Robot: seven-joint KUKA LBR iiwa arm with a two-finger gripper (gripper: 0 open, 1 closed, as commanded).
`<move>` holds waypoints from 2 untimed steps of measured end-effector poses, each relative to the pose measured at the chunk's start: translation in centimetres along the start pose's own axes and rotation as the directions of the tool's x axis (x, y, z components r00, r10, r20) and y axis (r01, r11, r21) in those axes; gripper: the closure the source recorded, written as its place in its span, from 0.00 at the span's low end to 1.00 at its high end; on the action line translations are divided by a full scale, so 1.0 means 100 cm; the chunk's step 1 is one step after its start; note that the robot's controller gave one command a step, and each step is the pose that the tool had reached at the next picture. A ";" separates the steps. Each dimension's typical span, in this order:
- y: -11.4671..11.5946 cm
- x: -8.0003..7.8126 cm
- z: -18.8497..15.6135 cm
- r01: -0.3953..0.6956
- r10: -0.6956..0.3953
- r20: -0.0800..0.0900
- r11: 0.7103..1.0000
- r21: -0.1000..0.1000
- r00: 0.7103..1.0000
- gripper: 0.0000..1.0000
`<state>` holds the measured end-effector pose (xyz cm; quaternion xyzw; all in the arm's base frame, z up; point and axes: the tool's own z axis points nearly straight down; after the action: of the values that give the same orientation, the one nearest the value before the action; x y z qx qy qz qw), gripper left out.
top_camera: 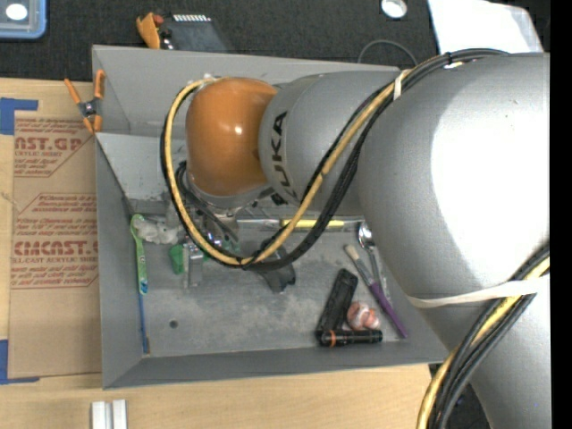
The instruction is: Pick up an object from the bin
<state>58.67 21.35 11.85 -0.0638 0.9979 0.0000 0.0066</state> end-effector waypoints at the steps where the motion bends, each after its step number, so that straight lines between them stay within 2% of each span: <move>1: -0.018 0.007 0.050 -0.134 0.134 -0.018 0.991 -0.003 0.991 0.00; 2: -0.026 0.007 0.049 -0.048 0.048 0.007 0.999 -0.006 0.999 0.00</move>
Offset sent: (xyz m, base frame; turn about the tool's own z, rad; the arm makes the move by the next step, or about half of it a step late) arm -0.0027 -0.0267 -0.0485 0.0489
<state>58.41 18.71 6.97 -0.0399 0.9991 0.0034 0.0099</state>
